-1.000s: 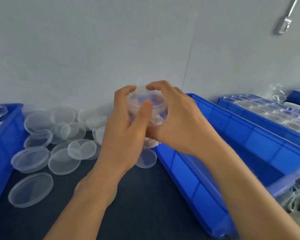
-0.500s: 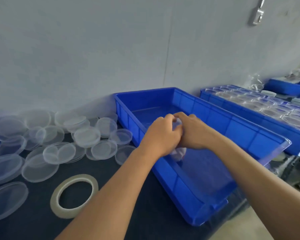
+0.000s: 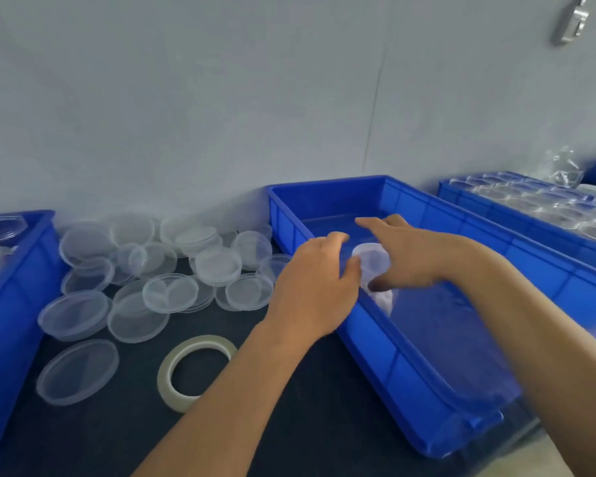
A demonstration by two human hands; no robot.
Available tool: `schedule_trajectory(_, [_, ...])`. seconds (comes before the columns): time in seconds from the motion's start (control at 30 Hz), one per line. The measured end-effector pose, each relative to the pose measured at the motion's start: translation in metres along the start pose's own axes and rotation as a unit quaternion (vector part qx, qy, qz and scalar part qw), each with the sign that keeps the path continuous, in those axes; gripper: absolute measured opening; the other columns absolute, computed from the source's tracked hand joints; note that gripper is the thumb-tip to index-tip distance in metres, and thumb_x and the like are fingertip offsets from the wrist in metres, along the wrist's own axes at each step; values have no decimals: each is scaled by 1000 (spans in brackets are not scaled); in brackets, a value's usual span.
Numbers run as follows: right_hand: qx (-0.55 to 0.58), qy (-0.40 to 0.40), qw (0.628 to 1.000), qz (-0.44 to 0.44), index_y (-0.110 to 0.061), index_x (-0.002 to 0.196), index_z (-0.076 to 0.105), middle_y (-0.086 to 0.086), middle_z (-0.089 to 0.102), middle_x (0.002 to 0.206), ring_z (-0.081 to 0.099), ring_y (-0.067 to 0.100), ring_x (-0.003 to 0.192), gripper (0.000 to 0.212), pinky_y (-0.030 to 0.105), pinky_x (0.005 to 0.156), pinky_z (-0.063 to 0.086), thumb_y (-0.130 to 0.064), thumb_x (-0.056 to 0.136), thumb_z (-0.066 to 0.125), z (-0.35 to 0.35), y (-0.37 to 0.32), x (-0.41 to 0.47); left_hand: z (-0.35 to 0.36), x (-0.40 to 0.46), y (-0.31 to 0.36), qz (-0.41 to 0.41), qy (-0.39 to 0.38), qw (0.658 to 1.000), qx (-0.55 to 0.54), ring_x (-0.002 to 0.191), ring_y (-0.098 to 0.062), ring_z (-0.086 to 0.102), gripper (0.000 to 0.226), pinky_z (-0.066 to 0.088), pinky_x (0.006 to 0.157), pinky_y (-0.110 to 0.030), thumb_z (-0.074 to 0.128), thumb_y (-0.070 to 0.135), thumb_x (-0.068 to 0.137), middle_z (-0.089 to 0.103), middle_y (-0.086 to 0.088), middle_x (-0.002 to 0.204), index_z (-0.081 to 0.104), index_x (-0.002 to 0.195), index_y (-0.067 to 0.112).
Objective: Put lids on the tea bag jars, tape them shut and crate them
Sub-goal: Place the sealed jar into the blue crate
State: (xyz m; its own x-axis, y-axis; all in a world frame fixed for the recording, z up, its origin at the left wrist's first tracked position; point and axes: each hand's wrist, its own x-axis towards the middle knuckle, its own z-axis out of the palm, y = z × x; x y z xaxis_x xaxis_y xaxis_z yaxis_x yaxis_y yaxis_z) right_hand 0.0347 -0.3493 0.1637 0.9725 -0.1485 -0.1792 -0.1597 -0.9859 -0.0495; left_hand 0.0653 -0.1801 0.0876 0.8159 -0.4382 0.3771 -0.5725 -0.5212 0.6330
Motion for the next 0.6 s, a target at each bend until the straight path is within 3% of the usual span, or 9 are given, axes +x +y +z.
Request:
schedule_trajectory(0.1, [-1, 177, 982, -61, -35, 164, 25, -1, 33, 159, 47, 27, 135, 70, 41, 95, 45, -30, 101, 55, -16, -46, -12, -23, -26, -24, -23, 63, 998, -2, 130, -9, 52, 46, 42, 100, -30, 41, 49, 104, 61, 13, 140, 52, 145, 33])
schedule_trajectory(0.17, [17, 236, 963, -130, -35, 156, 38, -3, 45, 147, 48, 25, 131, 56, 41, 90, 44, -29, 101, 49, -4, -94, -20, -41, -42, -39, -30, 80, 995, 44, 113, -15, 59, 31, 47, 85, -34, 42, 42, 103, 66, 11, 120, 57, 129, 32])
schedule_trajectory(0.23, [20, 201, 957, -208, -39, 146, 48, -9, 53, 138, 53, 22, 124, 49, 39, 84, 41, -23, 99, 46, 21, -141, -24, -59, -57, -55, -47, 67, 989, 121, 94, -21, 63, 18, 43, 67, -34, 47, 31, 100, 67, 6, 102, 58, 114, 29])
schedule_trajectory(0.27, [26, 170, 958, -229, -38, 141, 52, -8, 57, 134, 56, 23, 120, 46, 38, 81, 38, -20, 99, 44, 36, -159, -22, -68, -66, -64, -64, 53, 982, 172, 91, -21, 63, 20, 43, 66, -33, 49, 27, 98, 67, 4, 102, 58, 116, 26])
schedule_trajectory(0.37, [74, 100, 963, -241, -27, 123, 58, 0, 67, 121, 64, 28, 108, 25, 40, 82, 48, -25, 102, 44, 77, -195, -8, -92, -99, -93, -138, 41, 967, 211, 94, -19, 63, 21, 55, 75, -37, 56, 25, 95, 68, 7, 103, 60, 115, 28])
schedule_trajectory(0.47, [130, 44, 962, -237, -25, 113, 60, -2, 67, 116, 63, 26, 105, 23, 46, 91, 53, -37, 104, 42, 116, -220, 3, -104, -134, -117, -178, 57, 962, 197, 101, -14, 55, 28, 52, 82, -35, 54, 17, 90, 64, 13, 104, 61, 113, 32])
schedule_trajectory(0.6, [45, 113, 960, -251, -35, 115, 64, -11, 56, 116, 49, 17, 109, 33, 37, 89, 44, -46, 101, 36, 159, -239, 13, -95, -162, -140, -200, 53, 959, 194, 111, -13, 50, 28, 47, 94, -35, 47, 24, 97, 59, 15, 116, 58, 121, 34])
